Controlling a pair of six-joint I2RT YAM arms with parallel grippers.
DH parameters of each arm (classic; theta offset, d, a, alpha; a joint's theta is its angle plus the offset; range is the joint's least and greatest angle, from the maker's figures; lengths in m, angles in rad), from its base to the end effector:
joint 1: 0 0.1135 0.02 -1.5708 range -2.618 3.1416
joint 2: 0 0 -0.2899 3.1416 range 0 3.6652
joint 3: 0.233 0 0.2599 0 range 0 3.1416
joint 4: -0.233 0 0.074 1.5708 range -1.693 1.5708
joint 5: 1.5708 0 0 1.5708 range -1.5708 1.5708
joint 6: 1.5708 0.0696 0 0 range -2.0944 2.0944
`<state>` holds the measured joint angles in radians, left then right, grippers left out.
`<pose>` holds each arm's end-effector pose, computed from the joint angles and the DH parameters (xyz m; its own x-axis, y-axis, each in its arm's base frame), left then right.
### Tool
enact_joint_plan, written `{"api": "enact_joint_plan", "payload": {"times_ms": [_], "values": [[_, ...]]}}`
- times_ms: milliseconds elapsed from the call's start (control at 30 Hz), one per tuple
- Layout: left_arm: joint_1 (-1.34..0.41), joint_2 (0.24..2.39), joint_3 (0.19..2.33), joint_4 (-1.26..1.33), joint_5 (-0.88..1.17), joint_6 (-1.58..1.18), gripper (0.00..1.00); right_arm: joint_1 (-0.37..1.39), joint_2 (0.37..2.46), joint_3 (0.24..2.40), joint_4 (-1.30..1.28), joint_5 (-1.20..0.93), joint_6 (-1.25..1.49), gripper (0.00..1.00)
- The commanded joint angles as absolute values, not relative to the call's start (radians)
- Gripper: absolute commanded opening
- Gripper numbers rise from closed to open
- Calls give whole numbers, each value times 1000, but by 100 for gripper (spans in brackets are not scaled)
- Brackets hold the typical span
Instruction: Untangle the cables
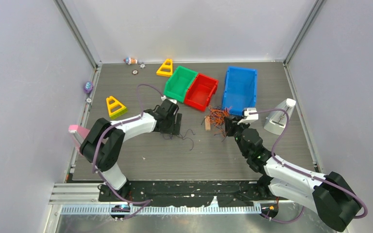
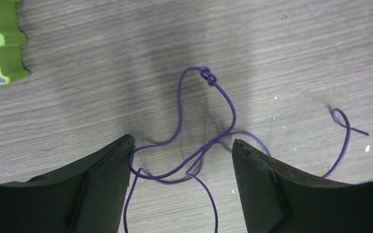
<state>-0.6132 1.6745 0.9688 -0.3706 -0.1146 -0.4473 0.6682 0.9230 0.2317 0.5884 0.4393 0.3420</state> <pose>0.2903 -0.1945 0.1575 -0.8771 0.0918 -0.4714 0.1641 0.9798 -0.1145 0.1866 0.1096 0.2156 -0.1526 0.2662 -0.9518 -0.1884 0.9375 0.2924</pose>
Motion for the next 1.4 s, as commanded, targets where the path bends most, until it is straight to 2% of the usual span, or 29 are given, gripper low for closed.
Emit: {"api": "enact_joint_plan", "payload": {"times_ms": [0,133,300,533,833,1033,1367], "values": [[-615,1729,948,-312,-162,-491,68,668,903,230,629,452,332,5],[-620,1742,932,-324,-204,-490,47,669,902,231,630,454,332,5],[-627,1740,933,-335,-231,-475,0,669,905,231,631,456,332,5],[-629,1604,998,-438,-282,-408,0,669,908,231,632,461,332,5],[-628,1515,1263,-674,-345,-311,0,668,898,230,629,478,330,5],[-601,1610,1510,-738,-426,-255,0,669,835,193,623,541,335,5],[-550,1946,2039,-854,-607,-82,0,666,791,174,623,587,332,5]]}}
